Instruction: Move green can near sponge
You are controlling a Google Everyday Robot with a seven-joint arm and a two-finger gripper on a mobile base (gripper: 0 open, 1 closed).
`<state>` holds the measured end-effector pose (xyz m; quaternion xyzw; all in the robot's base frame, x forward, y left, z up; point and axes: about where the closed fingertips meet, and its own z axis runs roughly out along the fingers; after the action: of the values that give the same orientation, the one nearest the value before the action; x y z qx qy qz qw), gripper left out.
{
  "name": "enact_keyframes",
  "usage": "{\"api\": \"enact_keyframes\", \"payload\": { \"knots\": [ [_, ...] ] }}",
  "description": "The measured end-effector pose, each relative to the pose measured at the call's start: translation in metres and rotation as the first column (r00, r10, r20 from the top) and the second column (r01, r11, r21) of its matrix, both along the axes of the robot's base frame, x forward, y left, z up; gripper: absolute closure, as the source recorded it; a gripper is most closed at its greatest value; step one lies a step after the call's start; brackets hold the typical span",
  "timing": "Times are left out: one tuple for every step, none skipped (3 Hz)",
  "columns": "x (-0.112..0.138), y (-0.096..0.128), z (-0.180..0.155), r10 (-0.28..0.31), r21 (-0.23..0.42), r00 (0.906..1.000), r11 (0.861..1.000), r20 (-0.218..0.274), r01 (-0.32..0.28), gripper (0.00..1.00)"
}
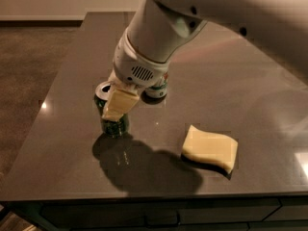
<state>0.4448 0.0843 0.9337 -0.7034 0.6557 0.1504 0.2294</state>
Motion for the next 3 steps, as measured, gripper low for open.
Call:
{"api": "enact_keyframes", "payload": {
  "knots": [
    [0.014,-0.037,0.008,-0.07,0.008,0.9974,0.997,-0.015,0.071,1.0],
    [0.022,-0.068,0.007,-0.132,-0.001,0.9909,0.991,-0.027,0.132,1.0],
    [0.023,-0.087,0.0,-0.163,-0.005,0.986,0.987,-0.034,0.163,1.0]
  ]
}}
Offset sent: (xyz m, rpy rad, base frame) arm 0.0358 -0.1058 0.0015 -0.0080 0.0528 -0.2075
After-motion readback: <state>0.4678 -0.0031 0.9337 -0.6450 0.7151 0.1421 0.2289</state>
